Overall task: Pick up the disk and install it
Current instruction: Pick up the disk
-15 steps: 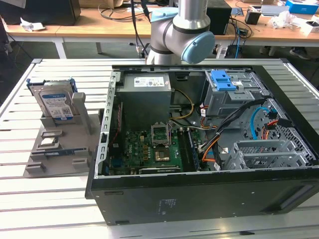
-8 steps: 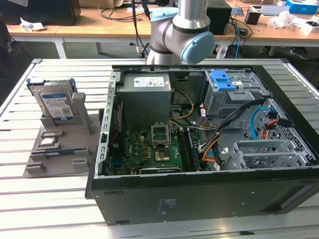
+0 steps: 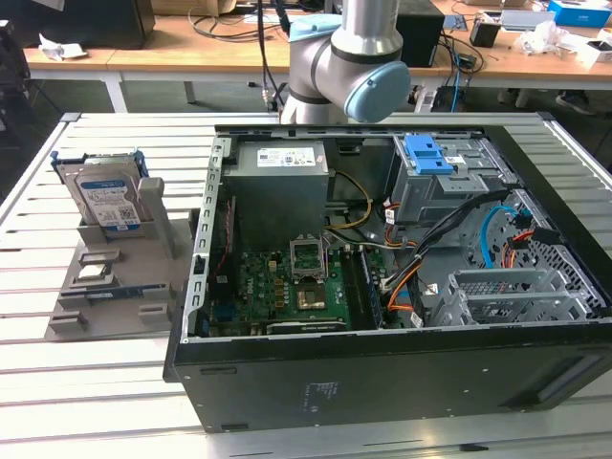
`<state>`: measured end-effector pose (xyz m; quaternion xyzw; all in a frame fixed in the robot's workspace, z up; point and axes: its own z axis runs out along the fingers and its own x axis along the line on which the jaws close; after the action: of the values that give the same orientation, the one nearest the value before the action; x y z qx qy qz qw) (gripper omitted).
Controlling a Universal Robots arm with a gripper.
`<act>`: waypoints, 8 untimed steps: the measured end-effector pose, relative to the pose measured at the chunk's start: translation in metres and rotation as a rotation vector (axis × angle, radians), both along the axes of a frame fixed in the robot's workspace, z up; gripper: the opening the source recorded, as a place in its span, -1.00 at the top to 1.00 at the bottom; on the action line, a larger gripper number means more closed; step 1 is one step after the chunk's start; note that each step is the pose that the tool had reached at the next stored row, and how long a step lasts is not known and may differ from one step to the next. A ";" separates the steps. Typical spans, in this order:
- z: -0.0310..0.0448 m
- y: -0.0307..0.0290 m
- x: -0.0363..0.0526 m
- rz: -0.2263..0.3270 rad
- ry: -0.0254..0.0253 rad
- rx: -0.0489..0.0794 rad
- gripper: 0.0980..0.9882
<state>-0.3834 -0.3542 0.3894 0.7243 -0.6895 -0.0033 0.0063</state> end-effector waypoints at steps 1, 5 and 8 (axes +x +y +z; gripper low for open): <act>-0.0002 0.0008 0.0007 0.000 -0.0001 -0.002 0.00; -0.0008 0.0035 0.0029 0.000 -0.0001 -0.007 0.00; -0.0013 0.0056 0.0046 0.000 0.0000 -0.010 0.00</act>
<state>-0.3788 -0.3486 0.3881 0.7242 -0.6895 0.0001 0.0099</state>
